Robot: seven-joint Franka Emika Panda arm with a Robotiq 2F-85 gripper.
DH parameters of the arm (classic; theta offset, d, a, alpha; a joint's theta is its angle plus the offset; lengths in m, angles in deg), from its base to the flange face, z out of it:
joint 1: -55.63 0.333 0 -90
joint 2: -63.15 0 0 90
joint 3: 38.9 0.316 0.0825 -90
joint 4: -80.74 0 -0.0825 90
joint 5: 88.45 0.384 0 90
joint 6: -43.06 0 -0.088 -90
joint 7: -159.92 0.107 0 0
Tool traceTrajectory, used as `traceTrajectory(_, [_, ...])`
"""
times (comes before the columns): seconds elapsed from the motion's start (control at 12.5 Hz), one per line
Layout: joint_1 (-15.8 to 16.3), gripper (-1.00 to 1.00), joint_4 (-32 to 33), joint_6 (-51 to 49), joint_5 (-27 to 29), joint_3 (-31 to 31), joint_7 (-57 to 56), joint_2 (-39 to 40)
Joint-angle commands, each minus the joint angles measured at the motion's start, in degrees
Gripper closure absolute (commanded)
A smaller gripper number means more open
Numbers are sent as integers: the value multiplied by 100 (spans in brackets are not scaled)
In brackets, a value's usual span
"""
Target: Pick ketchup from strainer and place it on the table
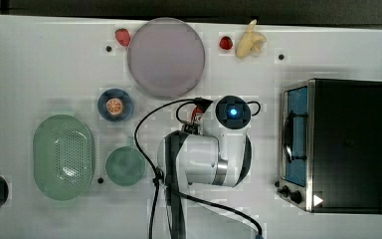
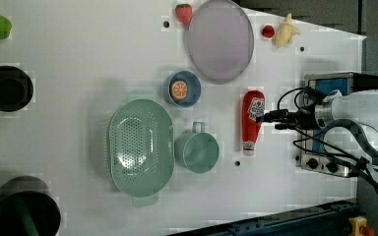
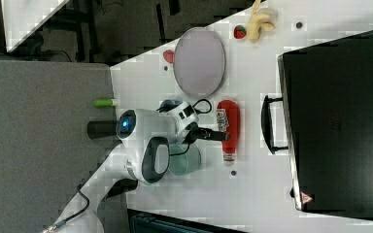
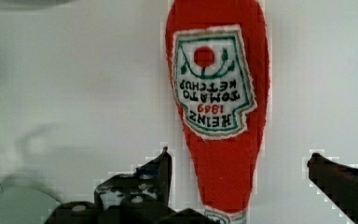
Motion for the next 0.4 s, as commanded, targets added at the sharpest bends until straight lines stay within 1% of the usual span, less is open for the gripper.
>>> traceTrajectory(0.08, [103,-100,-217,-84,14,42,58,-587])
traceTrajectory(0.24, [102,-100,-484,-595,14,39,624,-1031])
traceTrajectory(0.4, [101,-100,-858,-1323,14,13,1530,-1459])
